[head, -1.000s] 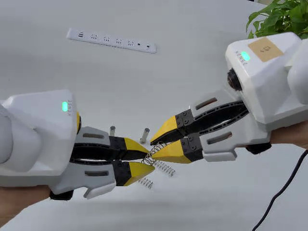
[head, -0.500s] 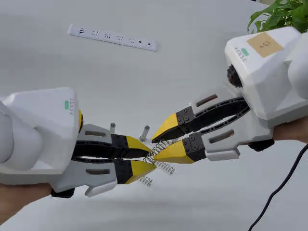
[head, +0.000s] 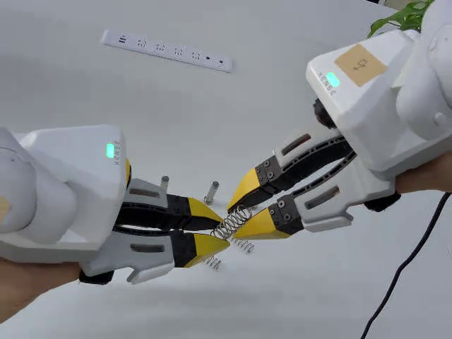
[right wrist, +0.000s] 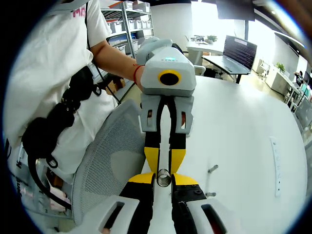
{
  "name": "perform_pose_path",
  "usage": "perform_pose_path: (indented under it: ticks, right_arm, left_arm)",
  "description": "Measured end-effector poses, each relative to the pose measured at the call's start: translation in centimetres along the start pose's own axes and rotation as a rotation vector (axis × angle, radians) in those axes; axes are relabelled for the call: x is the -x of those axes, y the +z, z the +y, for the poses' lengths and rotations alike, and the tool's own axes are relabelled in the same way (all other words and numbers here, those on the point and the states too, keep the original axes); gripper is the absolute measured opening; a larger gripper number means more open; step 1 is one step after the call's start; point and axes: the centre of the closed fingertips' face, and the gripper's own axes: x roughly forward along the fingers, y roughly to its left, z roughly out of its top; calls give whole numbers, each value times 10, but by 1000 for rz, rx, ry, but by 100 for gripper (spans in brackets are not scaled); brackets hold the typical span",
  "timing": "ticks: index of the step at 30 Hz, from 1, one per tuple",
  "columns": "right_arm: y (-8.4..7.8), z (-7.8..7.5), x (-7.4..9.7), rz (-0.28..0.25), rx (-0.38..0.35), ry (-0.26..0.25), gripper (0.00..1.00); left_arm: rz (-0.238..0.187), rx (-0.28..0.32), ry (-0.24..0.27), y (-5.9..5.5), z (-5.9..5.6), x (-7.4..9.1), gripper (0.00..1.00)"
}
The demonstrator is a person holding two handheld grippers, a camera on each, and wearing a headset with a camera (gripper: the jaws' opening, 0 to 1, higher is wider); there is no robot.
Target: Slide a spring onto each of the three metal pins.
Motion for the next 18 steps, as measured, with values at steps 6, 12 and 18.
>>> perform_pose_path:
  ticks: [6, 12, 18]
  right_arm:
    - [-1, 1, -5, 30, 21, 24, 8]
    - [-4, 0, -5, 44, 31, 29, 7]
    - [-6, 0, -5, 71, 50, 35, 7]
  left_arm:
    - [0, 0, -4, -2, -1, -1, 6]
    - [-3, 4, -3, -2, -1, -1, 6]
    - [-6, 3, -4, -2, -1, -1, 6]
